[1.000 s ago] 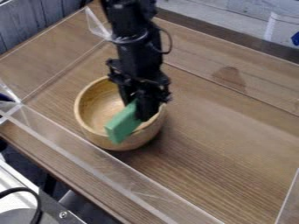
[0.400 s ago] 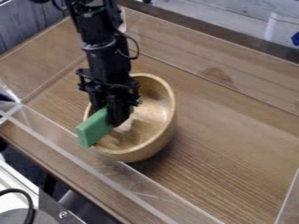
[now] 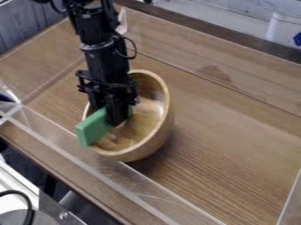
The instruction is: Put the green block in the brown bowl
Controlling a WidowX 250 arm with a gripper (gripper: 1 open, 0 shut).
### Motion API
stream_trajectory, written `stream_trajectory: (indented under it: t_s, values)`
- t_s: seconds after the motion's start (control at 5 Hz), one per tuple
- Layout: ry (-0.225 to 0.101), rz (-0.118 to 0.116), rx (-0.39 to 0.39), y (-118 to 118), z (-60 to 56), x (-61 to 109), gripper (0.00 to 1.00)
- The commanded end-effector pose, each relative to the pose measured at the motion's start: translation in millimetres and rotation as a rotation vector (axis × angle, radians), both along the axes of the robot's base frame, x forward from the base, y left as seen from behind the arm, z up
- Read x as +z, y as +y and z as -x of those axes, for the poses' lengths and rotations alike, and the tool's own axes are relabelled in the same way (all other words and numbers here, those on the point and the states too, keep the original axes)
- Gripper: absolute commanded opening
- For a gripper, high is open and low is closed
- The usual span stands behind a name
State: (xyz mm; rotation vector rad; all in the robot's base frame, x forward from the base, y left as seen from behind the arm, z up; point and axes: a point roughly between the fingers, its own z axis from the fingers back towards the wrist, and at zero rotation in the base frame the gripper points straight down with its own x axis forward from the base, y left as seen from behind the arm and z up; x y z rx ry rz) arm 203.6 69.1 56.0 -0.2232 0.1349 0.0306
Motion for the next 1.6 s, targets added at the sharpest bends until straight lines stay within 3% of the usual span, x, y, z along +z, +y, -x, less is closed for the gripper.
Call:
stream_trajectory:
  t_s: [0.0,0.4,0.8,1.0,1.4]
  values:
    - [-0.030,0.013,-0.014,11.9,-9.7,9.0,0.00]
    - [-0.060,0.032,-0.010,25.3,-21.9,-7.9,0.00]
    - [-0.061,0.003,-0.018,13.8,-32.4,-7.3,0.00]
    - [-0.049,-0.005,0.016,16.6,-39.4,-8.5,0.00]
    - [-0.041,-0.021,0.094,15.2,-66.4,-8.8,0.00]
